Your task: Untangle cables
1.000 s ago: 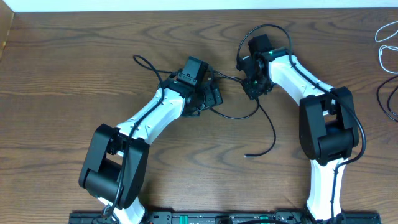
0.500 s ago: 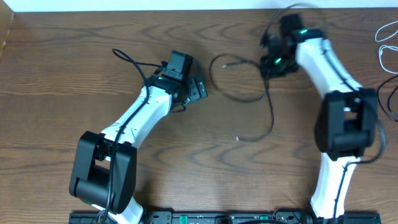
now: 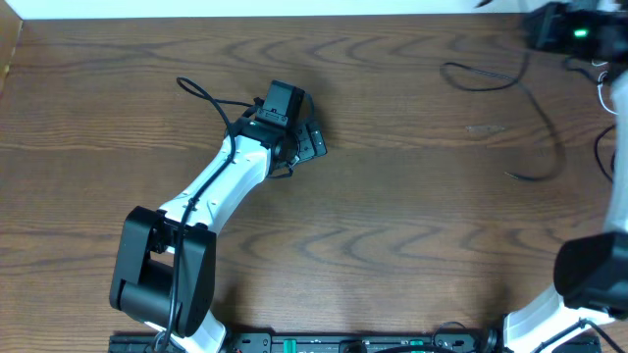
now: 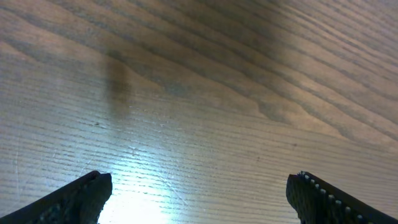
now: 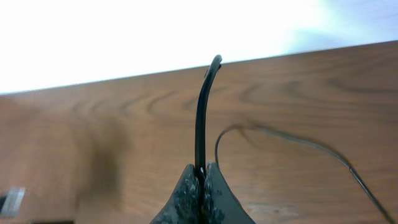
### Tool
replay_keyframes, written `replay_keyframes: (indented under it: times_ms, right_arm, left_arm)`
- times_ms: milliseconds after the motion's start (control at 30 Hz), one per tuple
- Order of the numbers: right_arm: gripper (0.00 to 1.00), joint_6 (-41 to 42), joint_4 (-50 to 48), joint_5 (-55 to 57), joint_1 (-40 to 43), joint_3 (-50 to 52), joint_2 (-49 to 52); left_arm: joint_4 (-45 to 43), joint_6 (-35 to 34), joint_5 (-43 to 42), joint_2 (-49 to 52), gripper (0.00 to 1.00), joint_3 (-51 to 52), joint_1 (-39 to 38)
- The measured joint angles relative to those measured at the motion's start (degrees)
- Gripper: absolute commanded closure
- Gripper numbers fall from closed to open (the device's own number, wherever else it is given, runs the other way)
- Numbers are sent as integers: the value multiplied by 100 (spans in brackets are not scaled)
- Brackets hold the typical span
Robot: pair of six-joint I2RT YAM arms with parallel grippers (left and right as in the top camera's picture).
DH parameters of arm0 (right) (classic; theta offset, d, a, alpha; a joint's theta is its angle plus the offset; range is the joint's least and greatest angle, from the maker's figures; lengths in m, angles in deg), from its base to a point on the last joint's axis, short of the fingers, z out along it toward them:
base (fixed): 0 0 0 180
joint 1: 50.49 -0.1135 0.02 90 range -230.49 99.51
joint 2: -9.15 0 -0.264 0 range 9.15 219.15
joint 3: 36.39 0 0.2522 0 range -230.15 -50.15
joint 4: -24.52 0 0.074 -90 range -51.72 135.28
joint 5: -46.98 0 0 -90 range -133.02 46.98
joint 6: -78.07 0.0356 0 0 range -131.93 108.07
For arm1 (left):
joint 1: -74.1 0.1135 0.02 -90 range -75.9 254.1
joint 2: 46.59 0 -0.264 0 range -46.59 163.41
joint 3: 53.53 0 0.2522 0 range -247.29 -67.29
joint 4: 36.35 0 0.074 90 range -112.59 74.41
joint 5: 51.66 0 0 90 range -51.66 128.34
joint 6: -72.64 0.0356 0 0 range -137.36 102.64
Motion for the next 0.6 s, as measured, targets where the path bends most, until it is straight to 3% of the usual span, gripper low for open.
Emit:
replay_keyframes:
  times_ms: [200,600]
  right_arm:
    - [99,352,-92,417,866,0,-109]
    - [99,732,-127,2643,1694,0,-109]
  left_arm:
    - [79,0,0,0,5,0,0]
    - [79,2,-2,0,5,0,0]
